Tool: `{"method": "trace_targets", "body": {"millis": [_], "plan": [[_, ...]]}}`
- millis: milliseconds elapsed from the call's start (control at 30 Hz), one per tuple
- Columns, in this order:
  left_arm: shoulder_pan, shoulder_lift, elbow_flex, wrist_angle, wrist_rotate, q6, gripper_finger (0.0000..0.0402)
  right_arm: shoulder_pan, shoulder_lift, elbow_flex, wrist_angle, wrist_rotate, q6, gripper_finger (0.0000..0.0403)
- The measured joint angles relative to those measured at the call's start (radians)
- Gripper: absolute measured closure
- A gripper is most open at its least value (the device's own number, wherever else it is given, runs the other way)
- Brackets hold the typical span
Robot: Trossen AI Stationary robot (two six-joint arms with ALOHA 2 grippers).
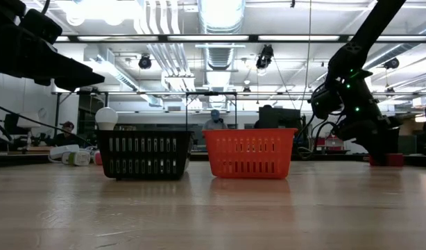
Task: Pick & Place Office items
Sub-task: Put the red charger adapter into the orange bin
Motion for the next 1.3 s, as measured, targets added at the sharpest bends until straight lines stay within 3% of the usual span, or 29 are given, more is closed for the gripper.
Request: {"method": "trace_targets", "body": {"millis": [467,833,1300], "plan": [[0.0,0.0,0.0,0.0,0.0,0.0,0.0092,0.0,-0.041,-0.009,0.012,0.0,0.008,0.0139],[0.0,0.0,0.0,0.0,0.0,0.0,0.0092,0.0,-0.04,-0.007,0.006,-0.026,0.031,0.0193],[0.0,0.0,0.0,0.0,0.0,0.0,0.0092,0.0,-0.07,-0.008,0.016,-0.013,0.056,0.0184]]}}
